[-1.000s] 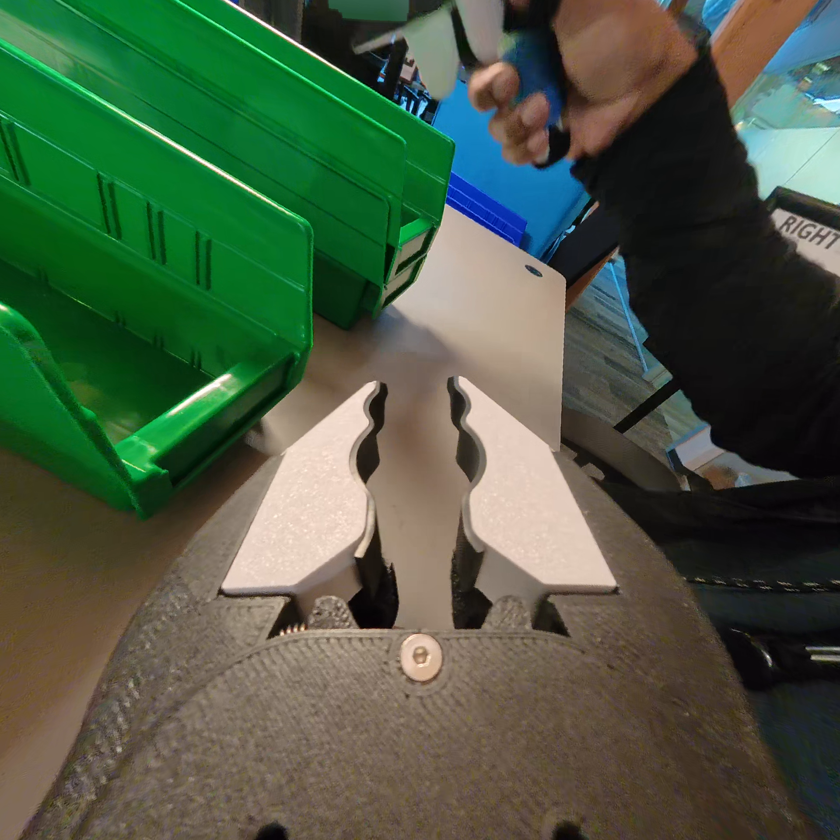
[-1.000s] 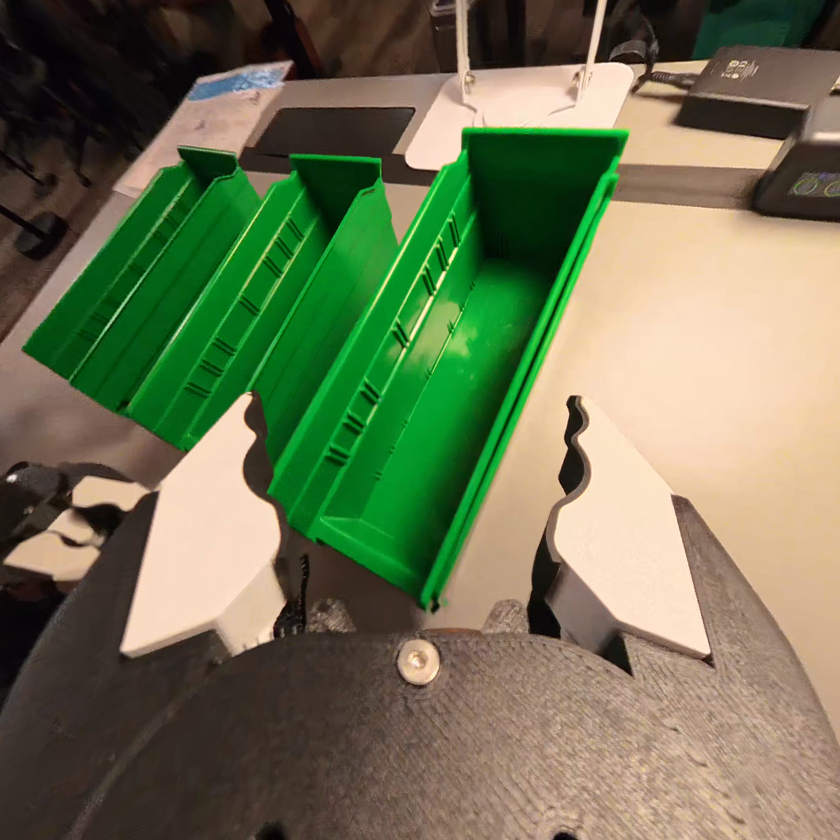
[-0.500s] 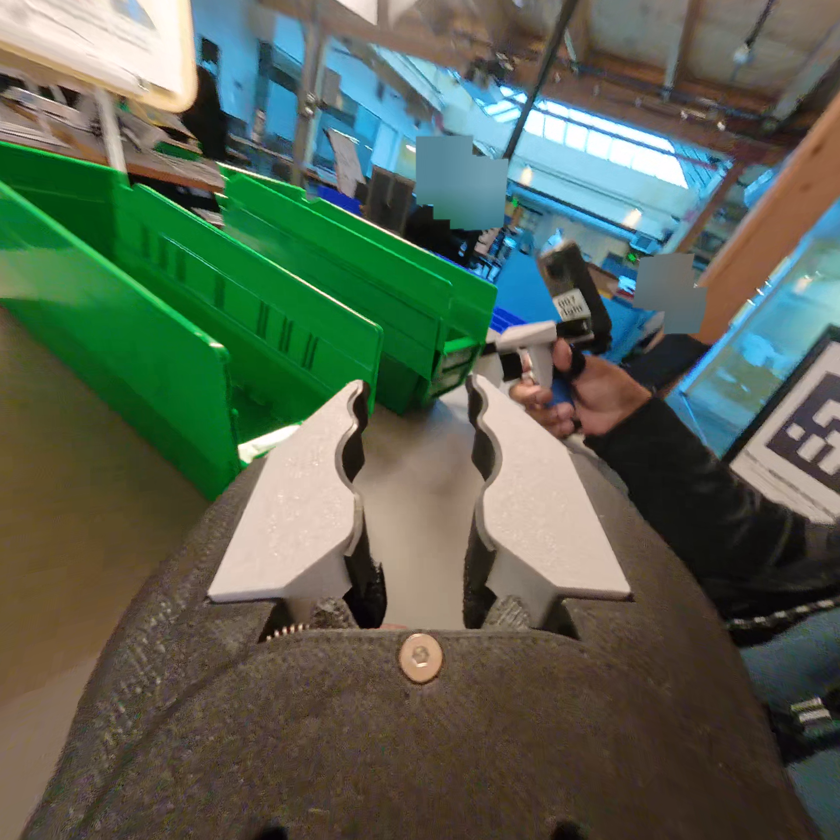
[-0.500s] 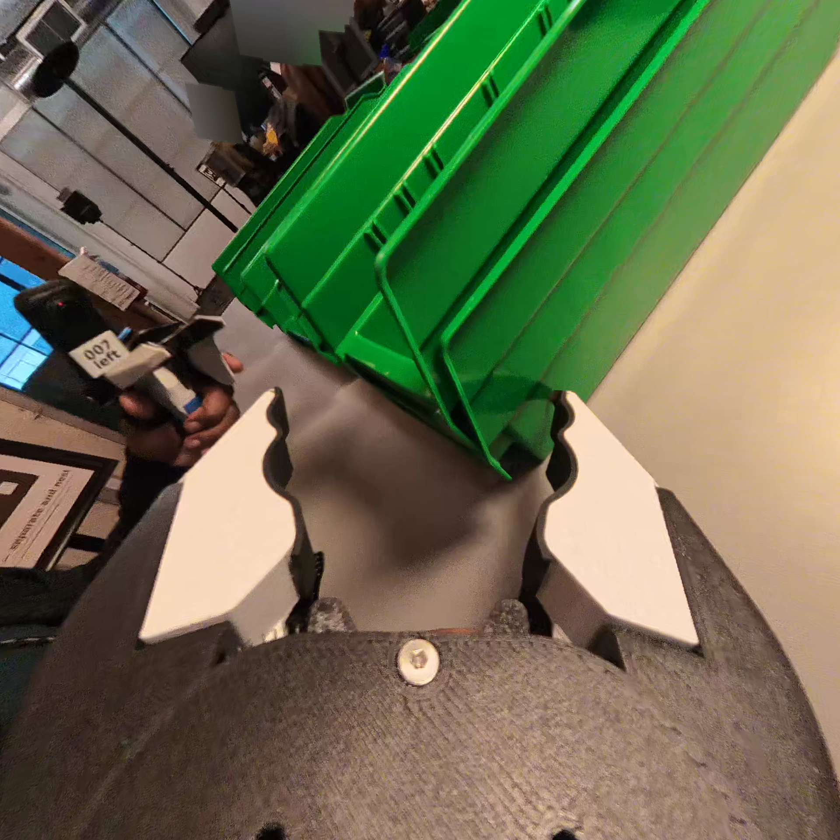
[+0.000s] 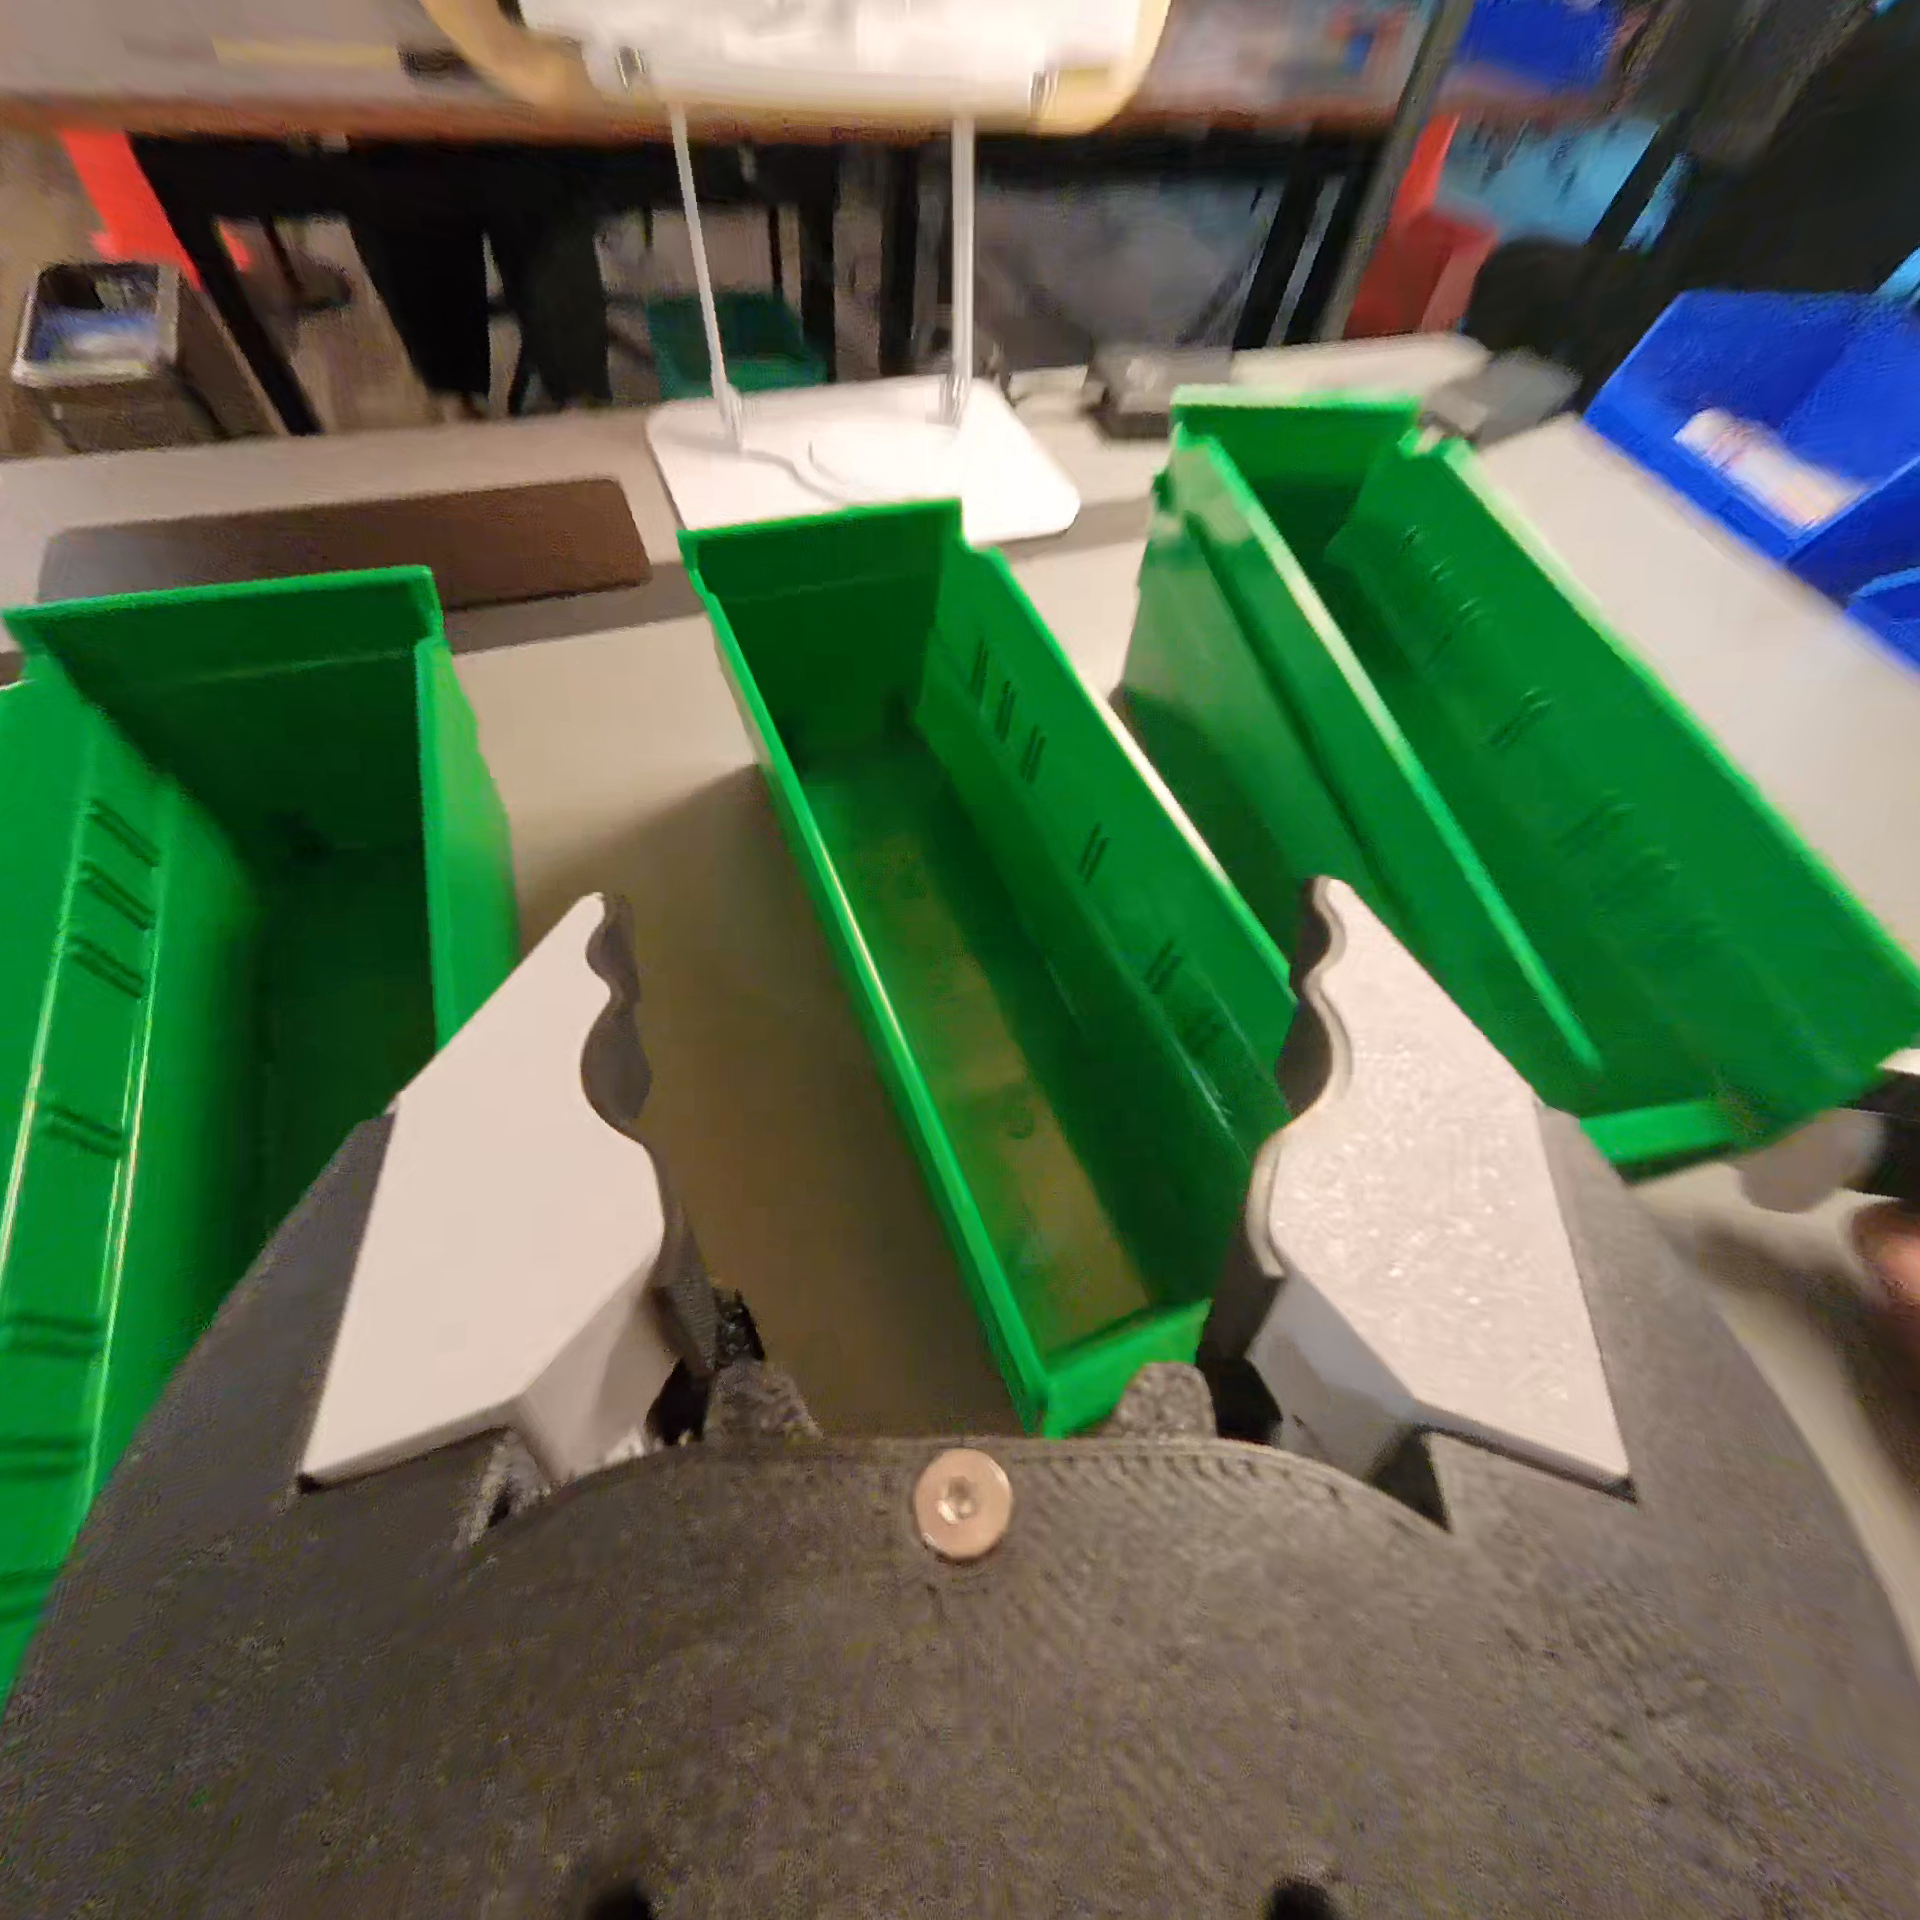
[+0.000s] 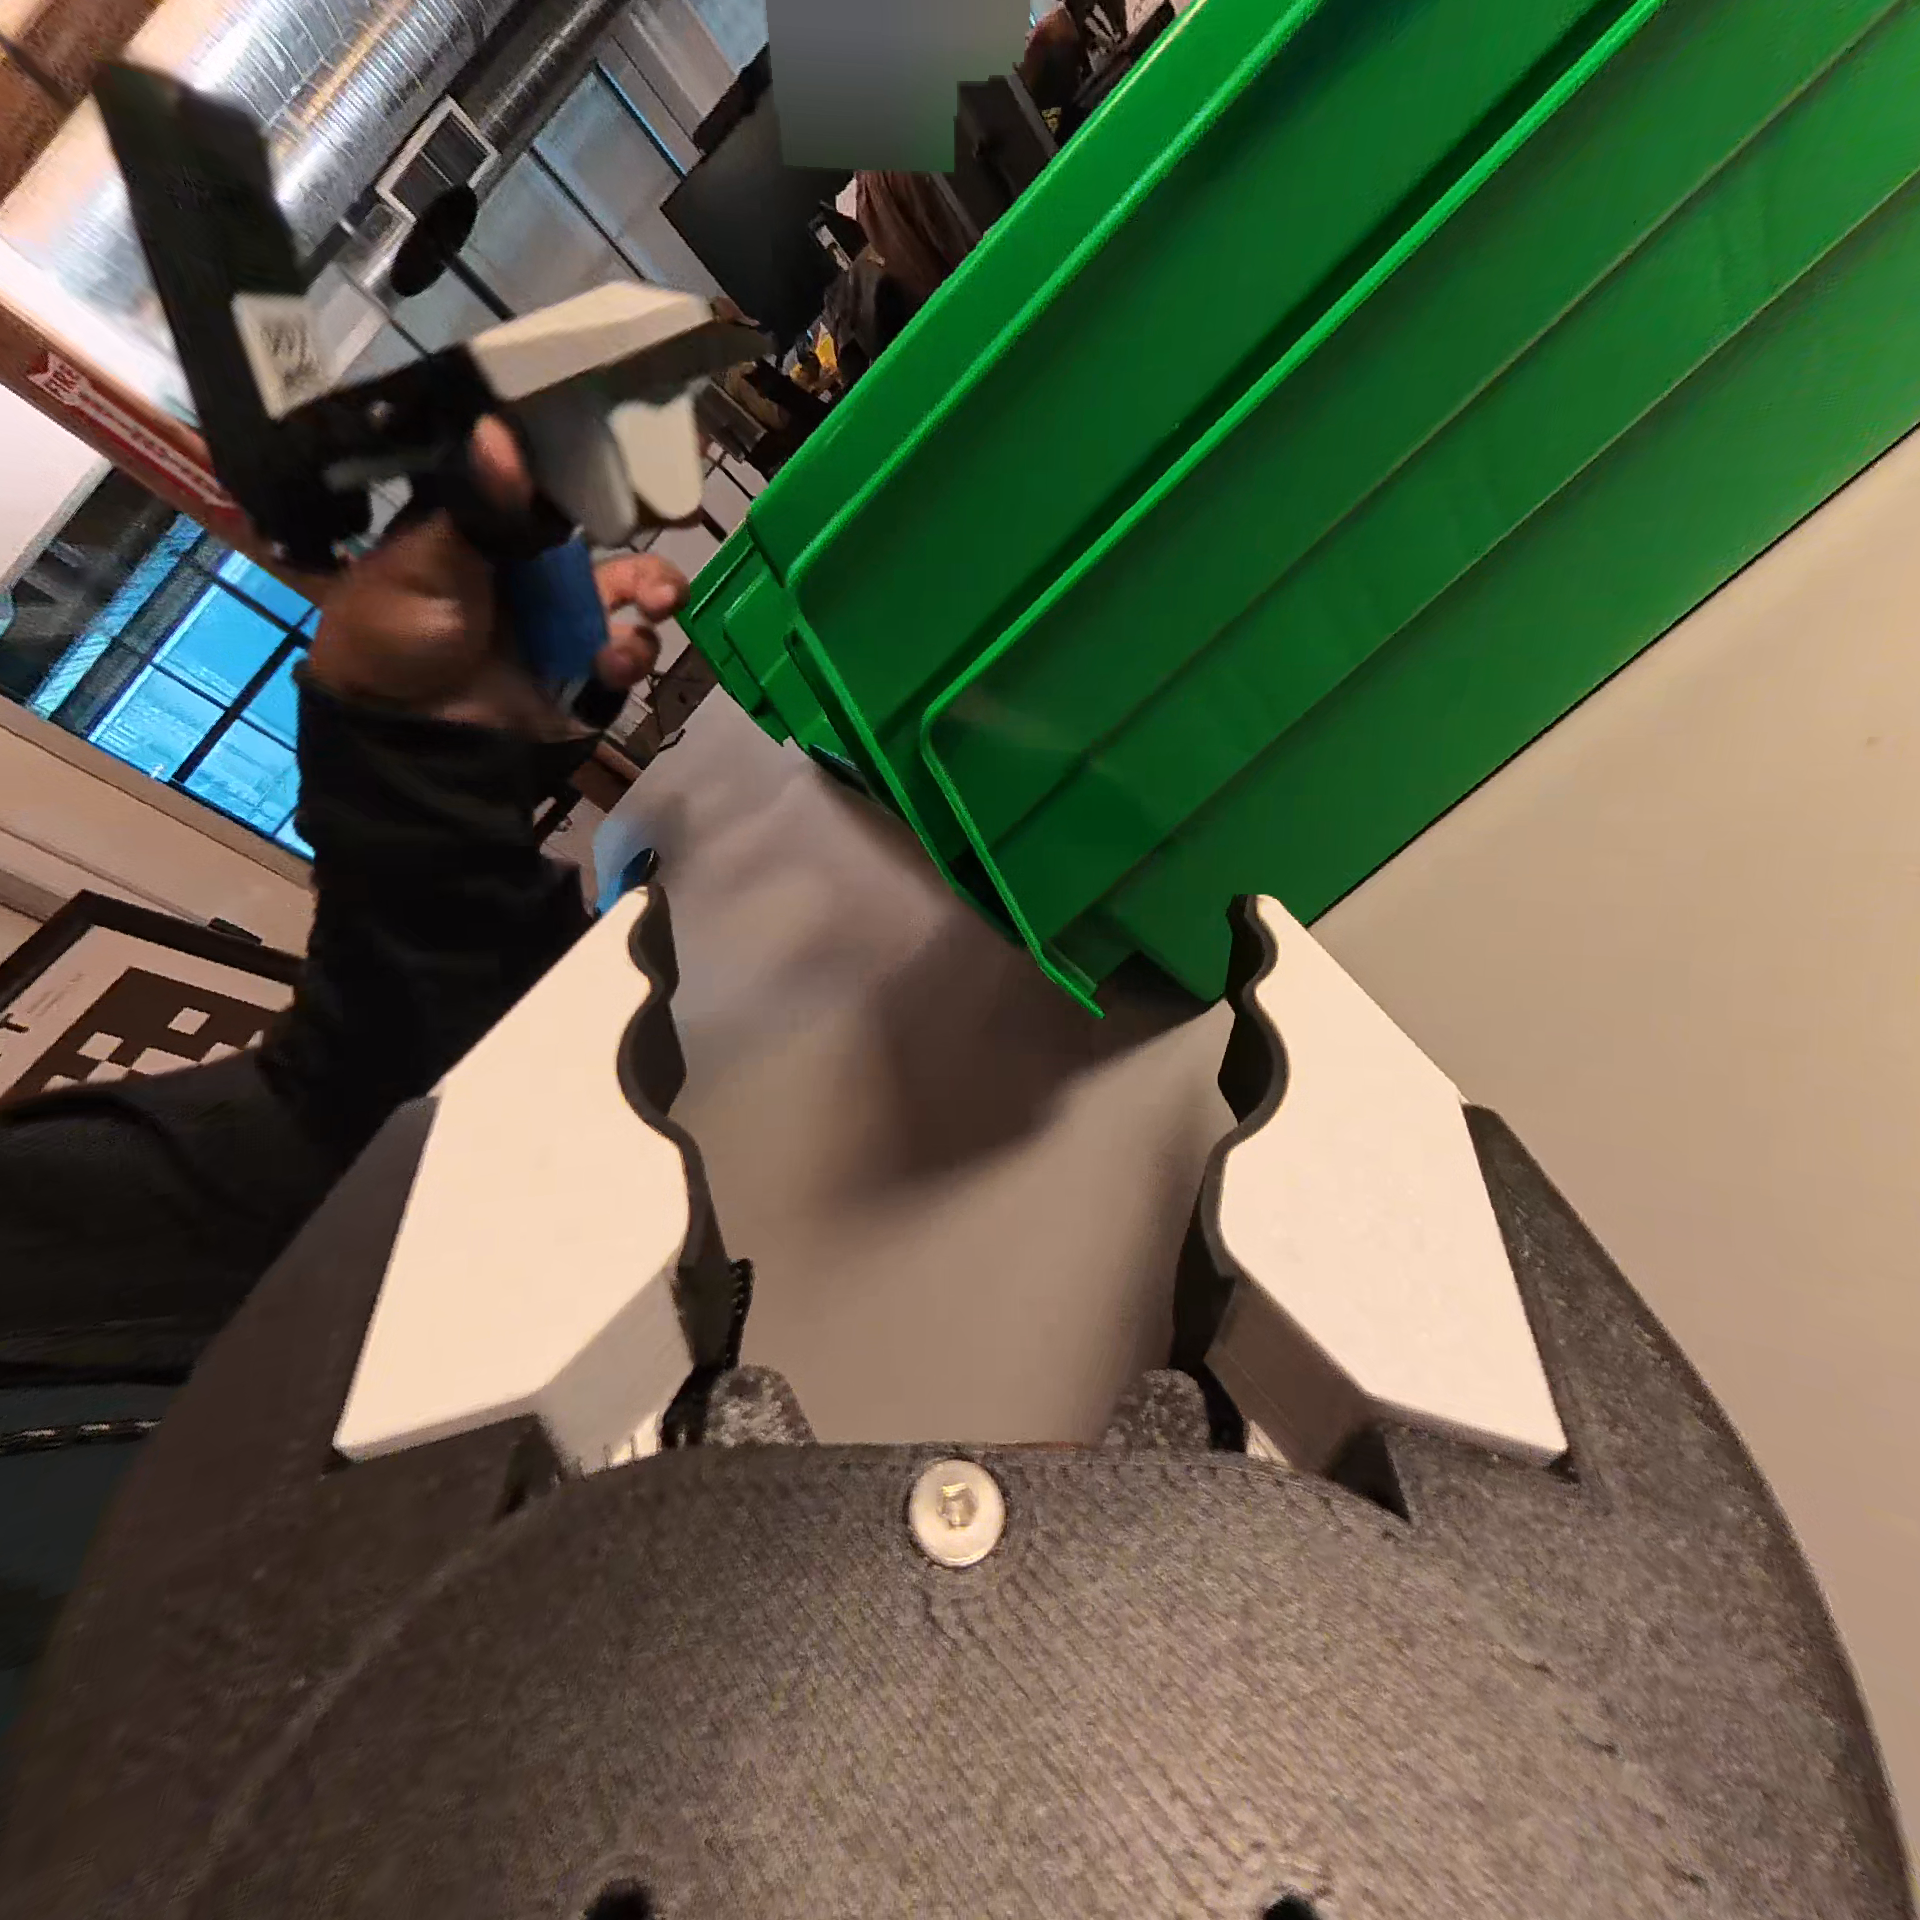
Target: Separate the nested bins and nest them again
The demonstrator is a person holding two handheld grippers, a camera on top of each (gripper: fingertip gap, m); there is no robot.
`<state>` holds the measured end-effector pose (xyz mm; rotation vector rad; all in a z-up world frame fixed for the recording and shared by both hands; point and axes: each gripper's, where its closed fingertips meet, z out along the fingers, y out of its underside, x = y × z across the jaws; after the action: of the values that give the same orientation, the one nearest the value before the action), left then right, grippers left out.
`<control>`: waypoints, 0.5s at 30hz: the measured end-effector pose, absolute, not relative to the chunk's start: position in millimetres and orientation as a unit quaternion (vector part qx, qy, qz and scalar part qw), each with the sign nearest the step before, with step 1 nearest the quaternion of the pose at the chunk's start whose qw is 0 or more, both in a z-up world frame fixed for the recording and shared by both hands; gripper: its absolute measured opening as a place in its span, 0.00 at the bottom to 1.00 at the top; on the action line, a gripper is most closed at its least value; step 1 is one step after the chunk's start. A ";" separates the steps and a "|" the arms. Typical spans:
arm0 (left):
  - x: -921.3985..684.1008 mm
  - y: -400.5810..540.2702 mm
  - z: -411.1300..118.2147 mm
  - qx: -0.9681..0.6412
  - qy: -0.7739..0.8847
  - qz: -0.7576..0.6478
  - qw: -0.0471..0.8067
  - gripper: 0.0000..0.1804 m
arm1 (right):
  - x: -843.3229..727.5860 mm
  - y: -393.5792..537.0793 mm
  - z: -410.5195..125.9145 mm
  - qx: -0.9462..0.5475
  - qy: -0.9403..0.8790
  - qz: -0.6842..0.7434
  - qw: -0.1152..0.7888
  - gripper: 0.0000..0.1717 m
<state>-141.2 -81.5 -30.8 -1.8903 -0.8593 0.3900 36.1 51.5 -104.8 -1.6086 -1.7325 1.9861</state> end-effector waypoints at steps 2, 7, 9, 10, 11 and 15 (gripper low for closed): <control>-158.3 -62.1 -49.8 -0.814 -0.350 0.163 0.435 0.72 | 38.2 50.0 -104.2 -0.515 -0.566 0.643 0.030 0.62; -171.8 -25.3 -81.5 -0.858 -0.352 0.110 0.356 0.74 | 42.9 54.4 -100.9 -0.509 -0.559 0.654 0.027 0.62; -171.8 -20.5 -91.3 -0.877 -0.345 0.093 0.322 0.73 | 45.3 54.5 -98.0 -0.501 -0.557 0.662 0.020 0.62; -172.3 -20.0 -95.1 -0.886 -0.335 0.095 0.307 0.74 | 45.7 55.1 -96.6 -0.499 -0.554 0.666 0.019 0.62; -172.7 -18.7 -95.9 -0.891 -0.326 0.094 0.302 0.76 | 45.7 55.7 -96.0 -0.499 -0.552 0.668 0.019 0.62; -172.1 -26.9 -97.3 -0.916 -0.287 0.065 0.270 0.76 | 47.3 53.6 -95.8 -0.493 -0.558 0.667 0.023 0.61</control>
<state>-172.1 -26.9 -97.3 -2.4692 -0.7745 0.1755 47.3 53.6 -95.8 -1.5270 -1.7278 2.0643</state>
